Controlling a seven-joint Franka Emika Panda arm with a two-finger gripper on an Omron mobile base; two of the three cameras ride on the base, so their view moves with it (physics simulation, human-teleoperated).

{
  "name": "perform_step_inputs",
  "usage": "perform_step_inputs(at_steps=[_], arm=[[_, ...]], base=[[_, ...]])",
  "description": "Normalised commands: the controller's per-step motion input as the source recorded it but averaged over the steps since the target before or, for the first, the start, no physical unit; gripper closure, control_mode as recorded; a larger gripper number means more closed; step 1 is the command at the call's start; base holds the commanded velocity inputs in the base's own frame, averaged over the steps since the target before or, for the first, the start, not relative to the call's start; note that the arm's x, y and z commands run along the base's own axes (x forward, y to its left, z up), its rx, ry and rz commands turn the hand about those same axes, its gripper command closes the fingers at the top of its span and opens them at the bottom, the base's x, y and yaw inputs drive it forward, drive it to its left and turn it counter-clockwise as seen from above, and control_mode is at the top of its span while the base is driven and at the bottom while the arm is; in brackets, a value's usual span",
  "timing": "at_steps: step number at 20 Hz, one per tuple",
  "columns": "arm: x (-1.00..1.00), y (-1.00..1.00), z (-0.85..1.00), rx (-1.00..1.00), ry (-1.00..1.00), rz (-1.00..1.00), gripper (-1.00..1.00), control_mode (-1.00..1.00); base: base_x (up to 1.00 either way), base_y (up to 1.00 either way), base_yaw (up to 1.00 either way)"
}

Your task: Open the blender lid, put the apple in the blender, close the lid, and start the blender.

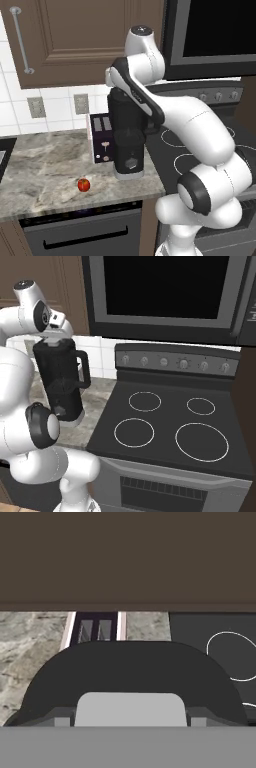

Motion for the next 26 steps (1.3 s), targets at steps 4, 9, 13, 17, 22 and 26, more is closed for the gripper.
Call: perform_step_inputs(at_steps=[4, 9, 13, 17, 22, 26], arm=[[-0.13, 0.0, 0.49, 0.0, 0.0, 0.0, 1.0, -1.0], [-0.13, 0.0, 0.4, 0.0, 0.0, 0.0, 1.0, -1.0], [-0.46, -0.01, 0.2, 0.0, -0.02, 0.0, 1.0, -1.0], [-0.53, -0.03, 0.39, 0.0, -0.1, 0.0, 1.0, -1.0], [-0.75, -0.13, 0.34, 0.0, -0.21, 0.0, 1.0, -1.0], [-0.88, -0.11, 0.11, 0.0, -0.25, -0.02, 1.0, -1.0]], base=[[0.0, 0.0, 0.0], [0.0, 0.0, 0.0], [0.0, 0.0, 0.0], [0.0, 0.0, 0.0], [0.0, 0.0, 0.0], [0.0, 0.0, 0.0]])
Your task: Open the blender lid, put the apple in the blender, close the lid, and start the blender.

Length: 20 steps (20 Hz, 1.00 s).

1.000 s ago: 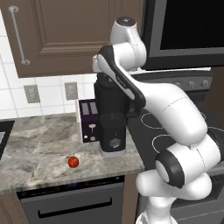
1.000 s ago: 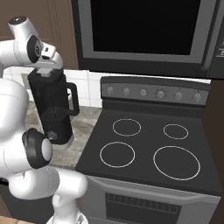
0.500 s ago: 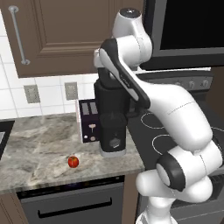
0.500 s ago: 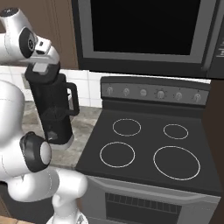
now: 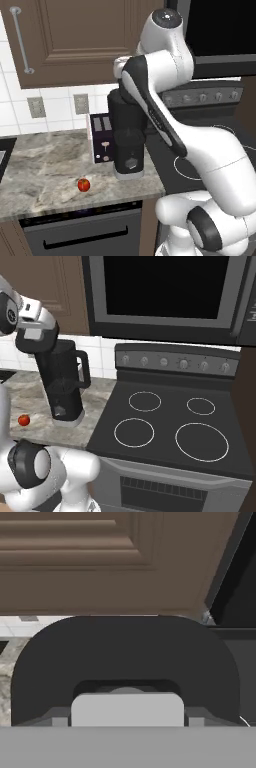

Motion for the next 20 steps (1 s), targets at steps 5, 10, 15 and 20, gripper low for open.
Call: perform_step_inputs(at_steps=[5, 10, 15, 20], arm=[[-0.94, -0.09, -0.01, 0.02, -0.19, -0.04, 1.0, -1.0], [-0.81, 0.05, -0.23, 0.06, 0.0, -0.01, 1.0, -1.0], [-0.34, 0.15, -0.12, 0.05, 0.1, -0.02, 1.0, -1.0], [-0.03, -0.56, 0.0, 0.05, 0.1, -0.13, 1.0, -1.0]], base=[[0.0, 0.0, 0.0], [0.0, 0.0, 0.0], [0.0, 0.0, 0.0], [0.0, 0.0, 0.0]])
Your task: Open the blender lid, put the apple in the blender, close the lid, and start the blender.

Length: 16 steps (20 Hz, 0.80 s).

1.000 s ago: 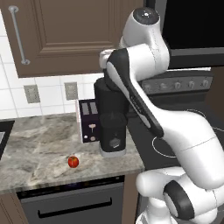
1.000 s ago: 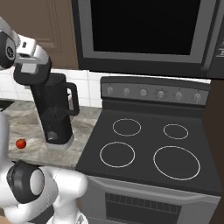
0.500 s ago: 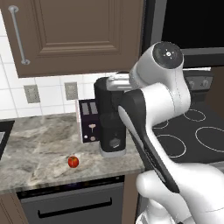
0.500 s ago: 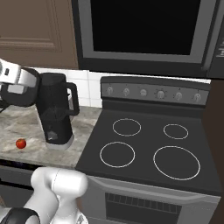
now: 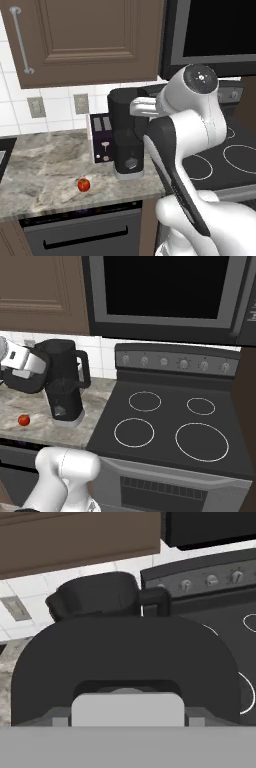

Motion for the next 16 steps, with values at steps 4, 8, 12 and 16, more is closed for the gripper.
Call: perform_step_inputs(at_steps=[4, 8, 12, 16], arm=[[0.0, -1.0, 0.0, 0.01, 0.13, -0.13, 1.0, -1.0], [0.0, -1.0, -0.06, 0.01, 0.13, -0.1, 1.0, -1.0], [0.0, -1.0, -0.32, 0.06, 0.1, -0.06, 1.0, -1.0], [0.0, -1.0, -0.44, 0.12, 0.07, -0.01, 1.0, -1.0]], base=[[0.0, 0.0, 0.0], [0.0, 0.0, 0.0], [0.0, 0.0, 0.0], [0.0, 0.0, 0.0]])
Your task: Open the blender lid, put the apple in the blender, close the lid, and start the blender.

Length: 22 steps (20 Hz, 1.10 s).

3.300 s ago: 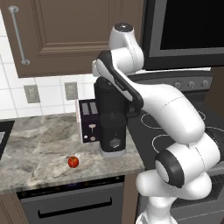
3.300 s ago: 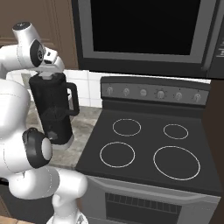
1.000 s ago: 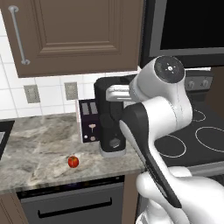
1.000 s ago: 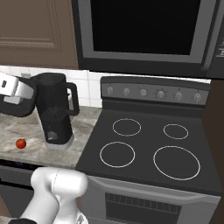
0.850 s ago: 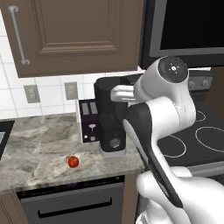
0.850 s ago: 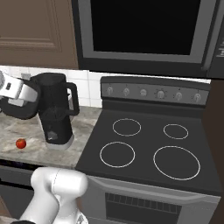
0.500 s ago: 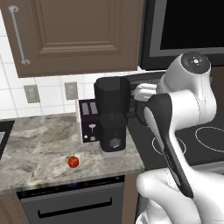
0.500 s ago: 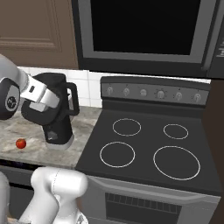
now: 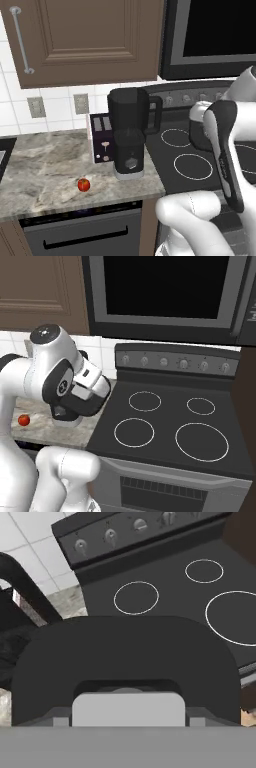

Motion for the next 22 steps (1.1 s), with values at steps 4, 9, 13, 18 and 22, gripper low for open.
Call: perform_step_inputs(at_steps=[4, 9, 13, 18, 22], arm=[[0.12, -0.99, -0.61, 0.08, 0.05, 0.0, 1.0, -1.0], [0.46, -0.67, -0.71, 0.03, 0.08, 0.0, 1.0, -1.0], [0.74, 0.0, -0.66, -0.01, 0.15, 0.0, 1.0, -1.0], [0.69, 0.0, -0.54, -0.03, 0.2, 0.0, 1.0, -1.0], [0.51, -0.1, -0.36, 0.0, 0.18, 0.03, 1.0, -1.0]], base=[[0.0, 0.0, 0.0], [0.0, 0.0, 0.0], [0.0, 0.0, 0.0], [0.0, 0.0, 0.0], [0.0, 0.0, 0.0]])
